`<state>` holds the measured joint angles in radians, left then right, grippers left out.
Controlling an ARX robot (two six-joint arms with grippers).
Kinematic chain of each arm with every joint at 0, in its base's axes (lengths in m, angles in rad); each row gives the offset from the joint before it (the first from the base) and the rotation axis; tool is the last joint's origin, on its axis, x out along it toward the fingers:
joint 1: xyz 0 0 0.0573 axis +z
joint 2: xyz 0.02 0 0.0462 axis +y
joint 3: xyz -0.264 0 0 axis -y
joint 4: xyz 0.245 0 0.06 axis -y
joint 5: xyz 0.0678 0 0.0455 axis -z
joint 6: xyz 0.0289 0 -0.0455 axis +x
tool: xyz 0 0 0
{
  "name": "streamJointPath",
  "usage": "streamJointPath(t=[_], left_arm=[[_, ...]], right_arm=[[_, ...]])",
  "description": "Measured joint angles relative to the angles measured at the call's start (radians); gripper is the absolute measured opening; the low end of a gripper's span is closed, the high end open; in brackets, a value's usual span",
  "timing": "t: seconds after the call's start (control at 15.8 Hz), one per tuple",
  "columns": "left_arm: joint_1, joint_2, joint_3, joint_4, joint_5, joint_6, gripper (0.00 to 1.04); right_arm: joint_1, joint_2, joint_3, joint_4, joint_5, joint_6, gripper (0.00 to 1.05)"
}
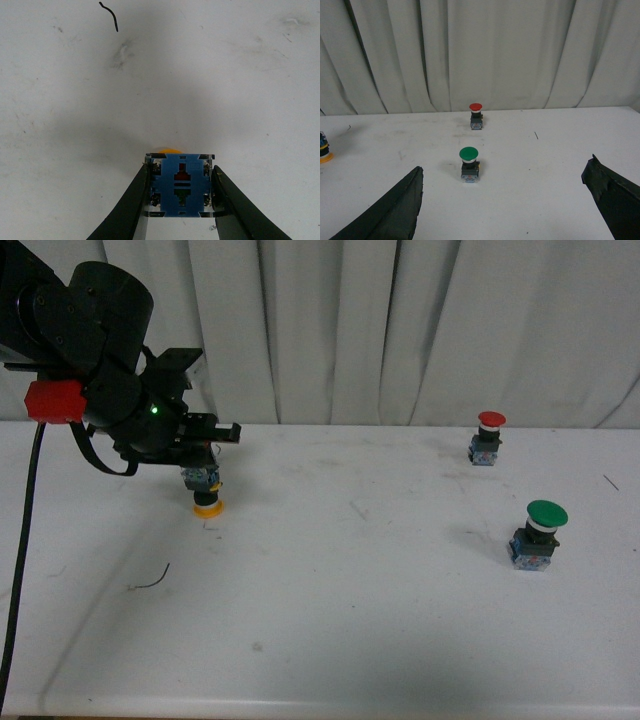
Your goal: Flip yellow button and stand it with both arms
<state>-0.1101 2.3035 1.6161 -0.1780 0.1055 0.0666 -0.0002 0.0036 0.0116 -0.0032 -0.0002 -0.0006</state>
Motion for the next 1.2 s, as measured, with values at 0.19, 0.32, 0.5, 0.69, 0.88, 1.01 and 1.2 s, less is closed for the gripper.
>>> streamJointPath(t=[0.19, 0.32, 0.5, 0.69, 0.88, 1.01, 1.2], left_arm=[[-0.002, -0.007, -0.006, 0.021, 0.008, 0.002, 0.30], [-0.002, -0.047, -0.041, 0.053, 0.031, -0.007, 0.30], [-0.002, -0.185, -0.142, 0.197, 0.111, -0.092, 0.30], [-0.002, -0.321, -0.282, 0.437, 0.172, -0.234, 0.30], [-0.031, -0.443, -0.469, 0.712, 0.228, -0.458, 0.30], [-0.057, -0.447, -0.556, 0.802, 0.264, -0.546, 0.30], [-0.112, -0.428, -0.661, 0.983, 0.312, -0.650, 0.30]], right_arm=[[0.000, 0.000, 0.000, 0.000, 0.000, 0.000, 0.98], [0.000, 0.000, 0.000, 0.000, 0.000, 0.000, 0.98], [0.000, 0.000, 0.000, 0.000, 0.000, 0.000, 0.98], [0.000, 0.000, 0.000, 0.000, 0.000, 0.000, 0.98], [0.000, 0.000, 0.000, 0.000, 0.000, 0.000, 0.98], [0.000, 0.000, 0.000, 0.000, 0.000, 0.000, 0.98], [0.000, 0.000, 0.000, 0.000, 0.000, 0.000, 0.98]])
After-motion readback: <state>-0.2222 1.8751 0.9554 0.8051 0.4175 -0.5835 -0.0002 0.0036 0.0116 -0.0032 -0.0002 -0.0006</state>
